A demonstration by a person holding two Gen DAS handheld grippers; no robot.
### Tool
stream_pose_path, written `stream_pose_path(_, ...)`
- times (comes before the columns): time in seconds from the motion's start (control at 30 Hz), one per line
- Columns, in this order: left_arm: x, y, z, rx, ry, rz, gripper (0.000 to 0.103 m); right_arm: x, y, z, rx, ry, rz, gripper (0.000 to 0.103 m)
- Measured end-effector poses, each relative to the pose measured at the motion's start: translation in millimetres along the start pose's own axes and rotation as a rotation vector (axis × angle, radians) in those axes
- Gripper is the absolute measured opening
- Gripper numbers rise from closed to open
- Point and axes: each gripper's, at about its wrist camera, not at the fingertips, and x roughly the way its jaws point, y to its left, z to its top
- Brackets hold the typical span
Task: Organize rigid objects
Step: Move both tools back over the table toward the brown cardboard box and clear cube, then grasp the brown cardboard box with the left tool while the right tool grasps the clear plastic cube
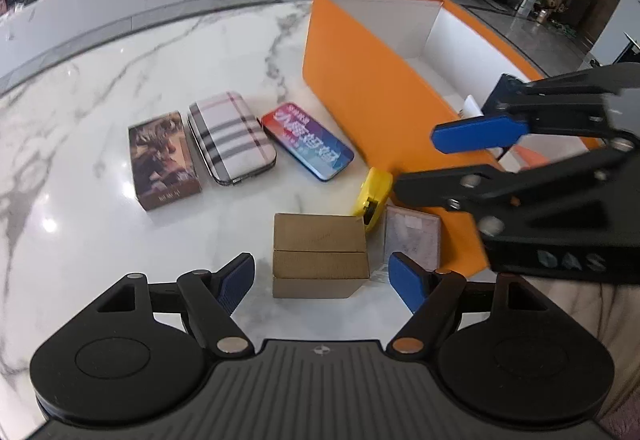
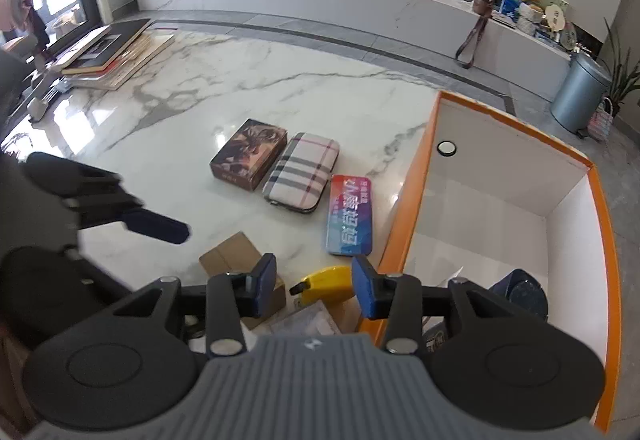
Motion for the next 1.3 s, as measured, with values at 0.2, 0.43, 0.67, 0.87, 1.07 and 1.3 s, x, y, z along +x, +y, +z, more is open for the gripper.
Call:
stream_pose_path(0.2, 17, 1, 0, -0.036, 0.022, -0.006, 0.079, -2, -1, -3, -0.020, 0.008, 0.002, 0.041)
stream_pose_path(0.43, 19, -1, -4, -0.025, 0.019, 0.017, 0.069, 2, 3, -8, -0.068, 0.030, 0.015, 0.035)
stream_pose_path(0.67, 2, 18, -18, -0.097, 0.039, 0.054, 0.068, 10, 25, -6, -0.247, 0.109, 0.040, 0.042)
stream_pose_path(0.87, -7, 35, -33, -0.143, 0.016, 0.066, 0.068, 43, 45, 0, -0.439, 0.316, 0.026, 0.062)
stream_pose_path(1.07, -9, 38, -38, -0.139, -0.006, 0.048, 0.068, 70, 47, 11, -0.490, 0.480, 0.008, 0.062)
stream_pose_path(1.3, -8, 44, -42, -0.164, -0.011, 0.030, 0.070, 92, 51, 13, -0.542, 0.585, -0.032, 0.066)
